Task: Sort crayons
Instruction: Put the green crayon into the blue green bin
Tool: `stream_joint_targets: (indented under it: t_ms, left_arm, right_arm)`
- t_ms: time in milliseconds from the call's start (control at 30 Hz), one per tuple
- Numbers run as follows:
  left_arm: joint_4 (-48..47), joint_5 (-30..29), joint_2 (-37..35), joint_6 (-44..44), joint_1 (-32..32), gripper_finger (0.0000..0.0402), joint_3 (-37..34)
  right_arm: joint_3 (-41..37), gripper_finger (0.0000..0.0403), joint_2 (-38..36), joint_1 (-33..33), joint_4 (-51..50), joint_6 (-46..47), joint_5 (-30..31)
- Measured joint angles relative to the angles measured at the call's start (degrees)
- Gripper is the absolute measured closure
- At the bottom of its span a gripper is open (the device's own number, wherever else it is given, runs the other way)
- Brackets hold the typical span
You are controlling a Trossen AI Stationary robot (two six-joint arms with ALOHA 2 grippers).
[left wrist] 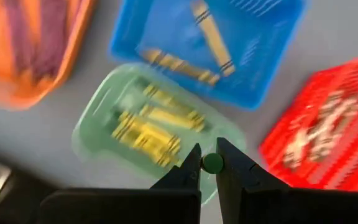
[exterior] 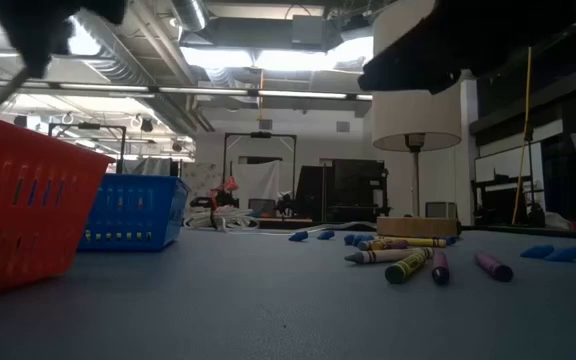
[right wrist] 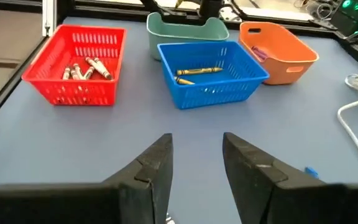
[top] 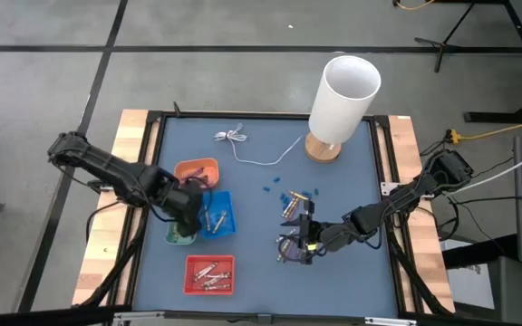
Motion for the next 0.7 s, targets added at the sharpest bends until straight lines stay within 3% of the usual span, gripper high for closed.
stream_joint_targets:
  t_ms: [333,533,700]
  left_arm:
    - [-2.56,-4.81,0.77,-5.34,-2.36,0.0394,-0.02]
    - [-2.71,-9.67,1.52,-7.7,-3.42,0.0394,-0.04]
    - [-2.74,-9.95,1.76,-8.02,-3.62,0.0374,-0.04]
  right_arm:
    - [0.0,0.0265,0.04,0.0,-9.03,-0.07,-11.75]
    - [-0.04,0.0265,1.72,-0.02,-15.1,-0.13,-13.88]
    - [-0.04,0.0265,3.3,-0.02,-15.03,-1.96,-16.13]
